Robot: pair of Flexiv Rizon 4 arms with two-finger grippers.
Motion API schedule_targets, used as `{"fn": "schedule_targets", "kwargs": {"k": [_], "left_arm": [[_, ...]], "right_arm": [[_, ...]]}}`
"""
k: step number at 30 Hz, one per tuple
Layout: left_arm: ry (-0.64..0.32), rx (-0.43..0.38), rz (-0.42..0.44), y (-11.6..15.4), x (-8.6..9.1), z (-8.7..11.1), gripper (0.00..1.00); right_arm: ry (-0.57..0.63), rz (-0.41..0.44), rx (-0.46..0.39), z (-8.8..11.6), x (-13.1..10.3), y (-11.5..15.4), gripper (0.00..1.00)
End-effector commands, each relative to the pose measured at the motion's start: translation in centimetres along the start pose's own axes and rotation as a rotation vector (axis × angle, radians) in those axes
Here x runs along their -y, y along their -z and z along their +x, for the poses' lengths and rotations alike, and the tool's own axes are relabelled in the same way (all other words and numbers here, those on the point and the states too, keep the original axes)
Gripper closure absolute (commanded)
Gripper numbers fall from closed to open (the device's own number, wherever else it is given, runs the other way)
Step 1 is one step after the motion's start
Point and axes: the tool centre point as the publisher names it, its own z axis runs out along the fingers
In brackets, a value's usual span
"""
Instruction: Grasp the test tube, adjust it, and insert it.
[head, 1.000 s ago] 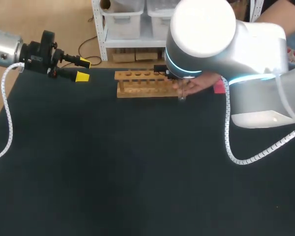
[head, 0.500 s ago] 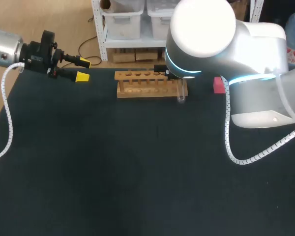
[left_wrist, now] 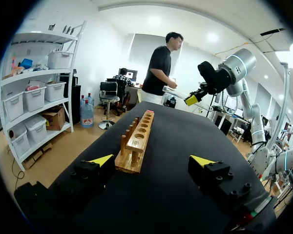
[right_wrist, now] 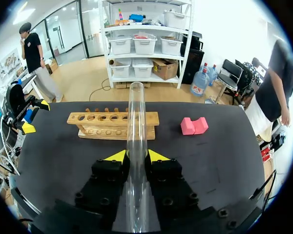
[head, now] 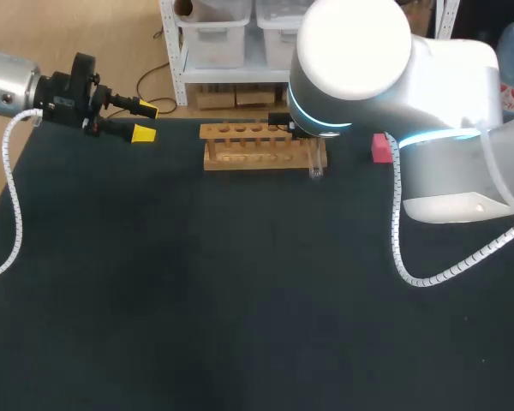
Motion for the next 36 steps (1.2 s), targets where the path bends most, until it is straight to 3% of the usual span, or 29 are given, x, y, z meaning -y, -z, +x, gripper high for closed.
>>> {"fn": "schedule_targets", "kwargs": {"k": [1,5,36], "left_arm": [[-0.002,0.002,0.000,0.0,0.0,0.1,0.00],[-0.002,0.002,0.000,0.0,0.0,0.1,0.00],[-0.002,0.002,0.000,0.0,0.0,0.1,0.00]], "right_arm": [[-0.001,-0.001,0.005,0.1,0.1,0.0,1.00],[-0.001,-0.001,0.005,0.1,0.1,0.0,1.00],[-0.035,0.009,-0.082,0.0,-1.7,-8.7,1.00]]}}
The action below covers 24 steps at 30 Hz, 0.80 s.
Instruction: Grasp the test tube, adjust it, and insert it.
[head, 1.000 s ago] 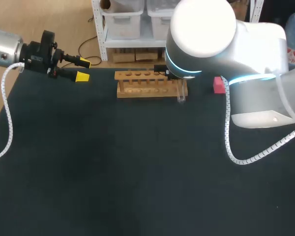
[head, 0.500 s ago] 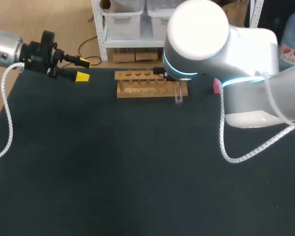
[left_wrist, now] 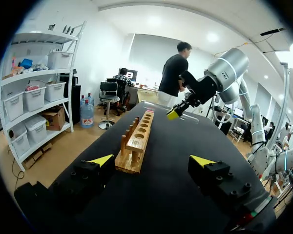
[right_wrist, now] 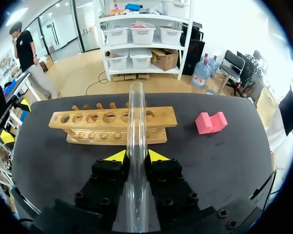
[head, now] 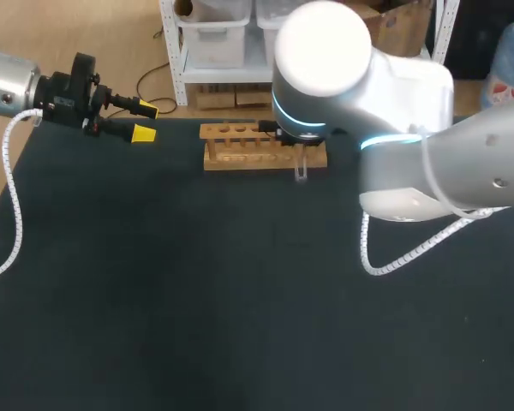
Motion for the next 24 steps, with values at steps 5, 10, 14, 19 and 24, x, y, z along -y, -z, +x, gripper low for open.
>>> {"fn": "schedule_targets", "kwargs": {"k": [5,10,14,19,24], "left_arm": [[-0.002,0.002,0.000,0.0,0.0,0.1,0.00],[-0.002,0.002,0.000,0.0,0.0,0.1,0.00],[-0.002,0.002,0.000,0.0,0.0,0.1,0.00],[-0.002,0.002,0.000,0.0,0.0,0.1,0.00],[-0.002,0.002,0.000,0.0,0.0,0.1,0.00]], "right_arm": [[-0.006,0.000,-0.017,-0.2,-0.3,-1.5,1.00],[-0.011,0.001,-0.022,-0.3,-0.3,-2.1,1.00],[-0.014,-0.001,-0.022,-0.4,-0.4,-2.4,1.00],[-0.013,-0.007,-0.027,-0.4,-0.7,-2.8,1.00],[-0.011,-0.012,-0.034,-0.3,-0.9,-3.1,1.00]]}}
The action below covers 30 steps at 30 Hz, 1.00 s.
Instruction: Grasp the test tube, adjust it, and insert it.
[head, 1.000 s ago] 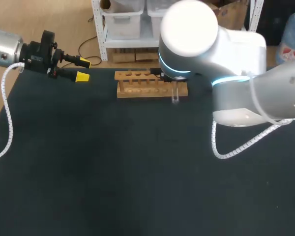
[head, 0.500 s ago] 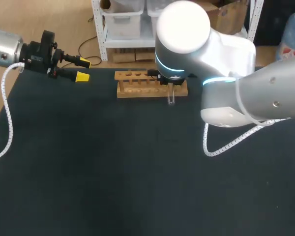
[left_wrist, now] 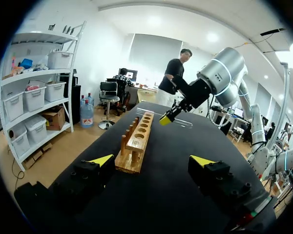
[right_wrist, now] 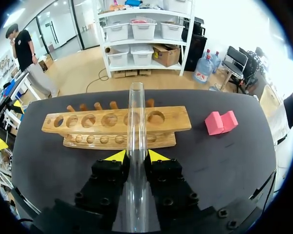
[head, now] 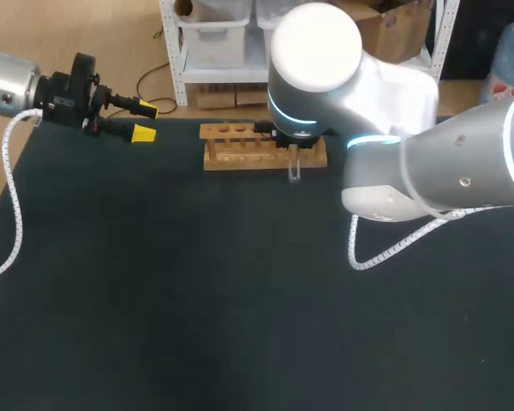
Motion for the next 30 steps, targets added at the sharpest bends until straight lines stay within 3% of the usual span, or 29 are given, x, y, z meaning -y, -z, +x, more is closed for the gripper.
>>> {"fn": "schedule_targets", "kwargs": {"k": [1,30], "left_arm": [[-0.002,0.002,0.000,0.0,0.0,0.1,0.00],[-0.002,0.002,0.000,0.0,0.0,0.1,0.00]], "right_arm": [[0.000,-0.003,-0.005,0.0,-0.2,-0.5,1.00],[0.003,-0.025,-0.076,1.3,-0.4,-2.1,1.00]]}}
